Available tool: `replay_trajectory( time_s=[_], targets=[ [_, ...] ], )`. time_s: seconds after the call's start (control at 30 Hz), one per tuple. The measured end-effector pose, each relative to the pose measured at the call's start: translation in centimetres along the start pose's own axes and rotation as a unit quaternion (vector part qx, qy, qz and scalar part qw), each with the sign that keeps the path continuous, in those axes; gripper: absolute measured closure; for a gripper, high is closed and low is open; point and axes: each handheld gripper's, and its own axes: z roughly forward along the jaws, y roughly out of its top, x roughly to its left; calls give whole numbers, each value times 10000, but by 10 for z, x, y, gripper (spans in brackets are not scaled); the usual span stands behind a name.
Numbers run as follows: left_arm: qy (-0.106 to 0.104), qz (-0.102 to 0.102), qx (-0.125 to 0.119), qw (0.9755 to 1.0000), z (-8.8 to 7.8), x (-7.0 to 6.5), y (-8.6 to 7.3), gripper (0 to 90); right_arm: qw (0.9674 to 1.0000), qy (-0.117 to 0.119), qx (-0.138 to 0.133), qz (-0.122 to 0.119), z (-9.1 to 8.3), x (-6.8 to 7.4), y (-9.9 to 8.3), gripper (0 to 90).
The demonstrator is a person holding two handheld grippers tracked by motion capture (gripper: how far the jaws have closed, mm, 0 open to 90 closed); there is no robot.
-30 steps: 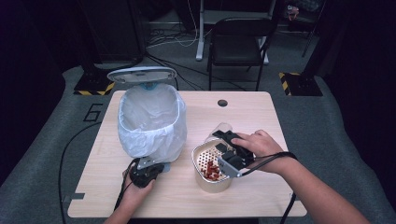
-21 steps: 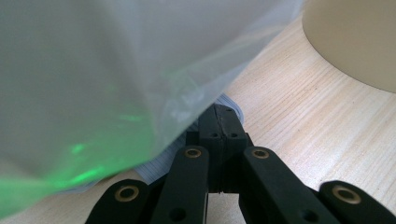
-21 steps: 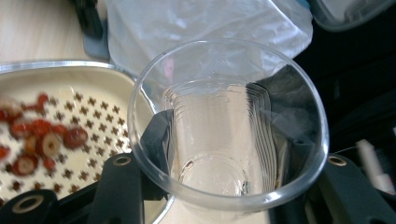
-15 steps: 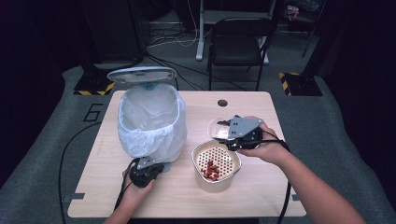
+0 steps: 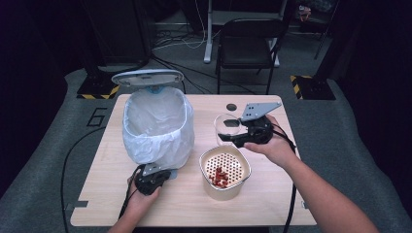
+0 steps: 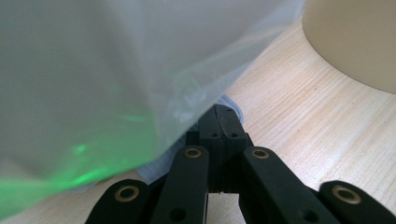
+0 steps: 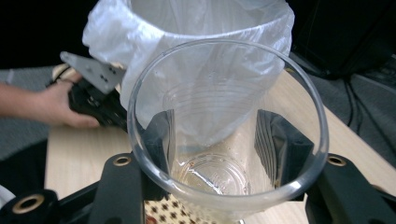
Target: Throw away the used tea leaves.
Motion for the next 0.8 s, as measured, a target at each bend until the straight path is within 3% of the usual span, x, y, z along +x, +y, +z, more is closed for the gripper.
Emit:
replay_trajectory(
  time_s=[0.13,0.4,0.8],
  targets=[
    [-2,-2,-1,10000,0,0,0,900,9997,79,-60,207,1,2,10,483],
    [-1,-4,-2,10000,0,0,0,900,9993,38,-116,343,4,3,32,481],
    [-2,1,9,10000,0,1,0,900,9997,30,-66,217,16,3,63,481]
  ],
)
